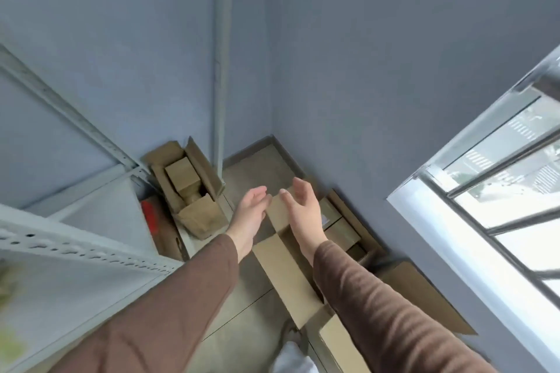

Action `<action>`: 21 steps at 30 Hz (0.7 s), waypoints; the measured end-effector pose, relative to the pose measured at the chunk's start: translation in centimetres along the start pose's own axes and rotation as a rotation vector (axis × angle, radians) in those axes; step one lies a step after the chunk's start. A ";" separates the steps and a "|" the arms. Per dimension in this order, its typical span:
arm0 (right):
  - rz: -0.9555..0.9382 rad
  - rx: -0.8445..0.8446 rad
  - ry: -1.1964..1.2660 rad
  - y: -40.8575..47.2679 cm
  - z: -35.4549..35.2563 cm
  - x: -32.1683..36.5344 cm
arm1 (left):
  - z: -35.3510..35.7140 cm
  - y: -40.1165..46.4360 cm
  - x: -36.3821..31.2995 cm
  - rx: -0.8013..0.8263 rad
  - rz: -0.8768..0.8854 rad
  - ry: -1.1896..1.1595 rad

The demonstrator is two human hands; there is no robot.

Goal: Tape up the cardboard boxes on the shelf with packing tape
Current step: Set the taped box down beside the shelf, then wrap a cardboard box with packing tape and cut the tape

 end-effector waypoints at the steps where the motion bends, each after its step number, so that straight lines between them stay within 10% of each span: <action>1: -0.051 0.020 -0.027 -2.7 0.9 2.1 | -1.5 -1.8 -2.8 -0.029 0.051 -0.024; 21: -0.522 0.599 -0.105 -47.7 33.4 10.1 | -44.4 -43.9 -24.5 -0.559 0.622 -0.140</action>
Point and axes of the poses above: each hand's wrist, its own y-axis towards the middle knuckle, its own z-axis out of the palm, x = y × z, the point moved 6 cm from there along y, towards the middle knuckle, and after that the axes turned 15 degrees about z, right-handed, at the moved point
